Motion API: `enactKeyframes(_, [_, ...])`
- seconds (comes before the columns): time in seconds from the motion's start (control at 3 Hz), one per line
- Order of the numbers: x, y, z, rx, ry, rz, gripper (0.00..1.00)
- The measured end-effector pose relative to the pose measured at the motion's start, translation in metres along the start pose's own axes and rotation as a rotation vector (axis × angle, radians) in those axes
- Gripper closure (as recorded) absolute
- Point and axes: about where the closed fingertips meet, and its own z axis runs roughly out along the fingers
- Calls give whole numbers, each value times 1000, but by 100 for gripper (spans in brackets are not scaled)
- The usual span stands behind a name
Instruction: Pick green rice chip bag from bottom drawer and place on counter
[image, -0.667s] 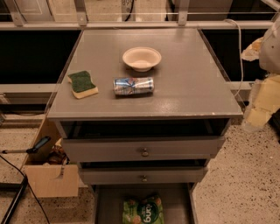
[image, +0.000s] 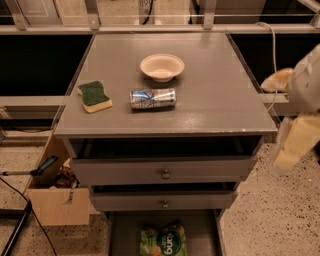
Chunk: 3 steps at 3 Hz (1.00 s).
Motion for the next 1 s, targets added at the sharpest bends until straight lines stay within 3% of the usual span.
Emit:
enactKeyframes(0.67, [42, 60, 90, -162, -237, -38, 0])
enactKeyframes(1.0, [56, 66, 122, -186, -307, -41, 0])
